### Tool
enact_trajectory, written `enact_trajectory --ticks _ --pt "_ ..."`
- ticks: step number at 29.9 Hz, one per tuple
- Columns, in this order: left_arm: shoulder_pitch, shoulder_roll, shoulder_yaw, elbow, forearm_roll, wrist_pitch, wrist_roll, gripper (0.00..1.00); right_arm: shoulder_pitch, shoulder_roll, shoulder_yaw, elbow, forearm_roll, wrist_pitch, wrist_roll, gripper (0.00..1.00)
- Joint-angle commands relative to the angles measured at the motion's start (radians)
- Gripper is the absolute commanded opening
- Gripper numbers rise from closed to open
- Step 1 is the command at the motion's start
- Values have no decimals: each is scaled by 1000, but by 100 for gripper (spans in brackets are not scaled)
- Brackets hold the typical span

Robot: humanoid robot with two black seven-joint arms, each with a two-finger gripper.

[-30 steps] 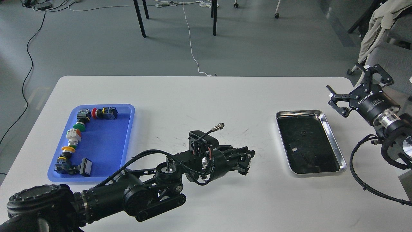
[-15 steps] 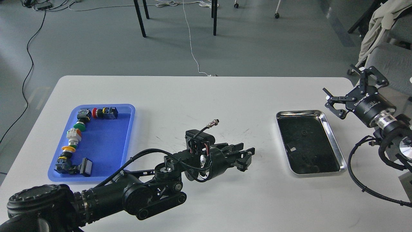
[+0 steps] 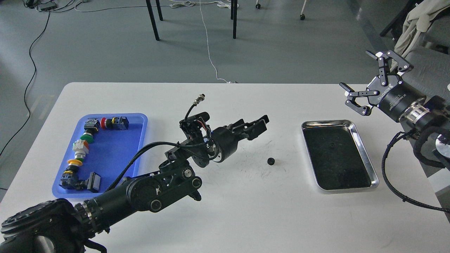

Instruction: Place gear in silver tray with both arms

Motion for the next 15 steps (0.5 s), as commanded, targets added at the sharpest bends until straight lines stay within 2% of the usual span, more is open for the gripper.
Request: enact_trajectory --ticks 1,6,8,11,15 --pt "-26 9 -109 -7 -169 -1 26 98 159 -54 -225 57 -33 1 -4 98" --pt "-105 224 -143 -15 -543 -14 29 98 435 -64 -554 147 -262 -1 -5 98" --pt "-131 267 -167 -15 -700 -26 39 98 554 -42 -704 169 -343 -2 -10 98" --pt "-138 327 -187 -15 -841 -53 73 98 747 49 -965 196 -435 -2 -13 98" --pt "-129 359 -186 -18 -854 -60 76 98 970 210 -1275 238 -526 -1 -43 98"
